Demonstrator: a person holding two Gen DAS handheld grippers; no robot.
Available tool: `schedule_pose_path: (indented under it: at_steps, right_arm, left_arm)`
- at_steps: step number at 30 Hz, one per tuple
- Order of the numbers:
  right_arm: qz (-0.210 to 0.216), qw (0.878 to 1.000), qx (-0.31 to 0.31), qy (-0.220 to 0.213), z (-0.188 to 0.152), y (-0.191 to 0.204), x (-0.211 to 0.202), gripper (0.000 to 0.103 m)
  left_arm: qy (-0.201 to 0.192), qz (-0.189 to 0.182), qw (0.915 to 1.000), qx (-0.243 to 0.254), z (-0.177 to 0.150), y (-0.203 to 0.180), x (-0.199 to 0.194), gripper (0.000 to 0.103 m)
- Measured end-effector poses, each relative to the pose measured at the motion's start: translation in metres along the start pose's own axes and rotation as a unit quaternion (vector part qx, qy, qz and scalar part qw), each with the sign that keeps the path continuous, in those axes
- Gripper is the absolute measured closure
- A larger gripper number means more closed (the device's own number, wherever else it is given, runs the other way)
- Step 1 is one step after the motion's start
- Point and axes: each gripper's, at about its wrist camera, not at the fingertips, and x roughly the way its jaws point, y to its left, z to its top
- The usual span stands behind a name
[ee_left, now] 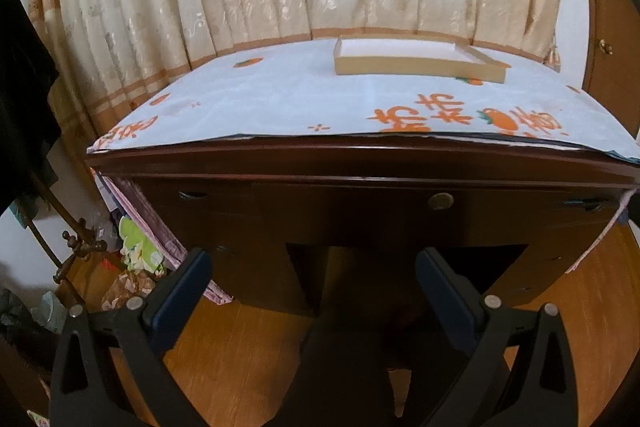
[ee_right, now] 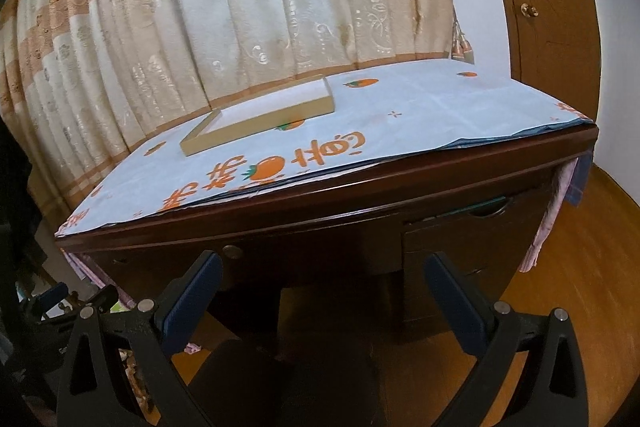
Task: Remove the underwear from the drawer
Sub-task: 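Lower both tools toward the dresser drawer front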
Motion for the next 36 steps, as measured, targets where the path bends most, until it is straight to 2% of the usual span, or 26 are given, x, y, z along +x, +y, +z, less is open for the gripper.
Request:
schedule_pose_path:
  at_steps: [4, 7, 10, 14, 20, 27, 31, 36]
  right_arm:
    - [-0.001, 1.000, -0.013, -0.005, 0.001, -0.002, 0.009, 0.001]
    - [-0.009, 0.999, -0.028, -0.013, -0.003, -0.009, 0.019, 0.001]
    - [-0.013, 0.999, -0.029, -0.002, -0.008, -0.024, 0.035, 0.001]
    - [0.010, 1.000, -0.006, -0.005, -0.013, -0.050, 0.054, 0.001]
    - [0.018, 1.000, 0.003, -0.011, -0.012, -0.078, 0.085, 0.001]
    - [0.083, 0.996, -0.033, 0.011, -0.012, -0.072, 0.131, 0.001]
    - [0.088, 0.995, -0.046, 0.012, -0.007, -0.070, 0.150, 0.001]
    - [0.112, 0.993, -0.046, 0.016, -0.005, -0.070, 0.166, 0.001]
  left_arm:
    - [0.000, -0.002, 1.0000, 0.002, 0.001, 0.002, 0.015, 0.000]
    - [-0.001, -0.020, 0.9998, -0.003, -0.002, 0.010, 0.029, 0.000]
    - [-0.006, -0.036, 0.9991, -0.020, -0.005, 0.022, 0.041, 0.000]
    - [-0.013, -0.047, 0.9981, -0.037, -0.007, 0.034, 0.062, 0.000]
    - [-0.021, -0.019, 0.9988, -0.039, -0.003, 0.042, 0.083, 0.000]
    - [-0.044, -0.021, 0.9976, -0.050, -0.002, 0.053, 0.092, 0.000]
    - [-0.061, 0.002, 0.9972, -0.043, -0.001, 0.058, 0.096, 0.000]
    - [-0.050, 0.005, 0.9979, -0.040, -0.002, 0.063, 0.109, 0.000]
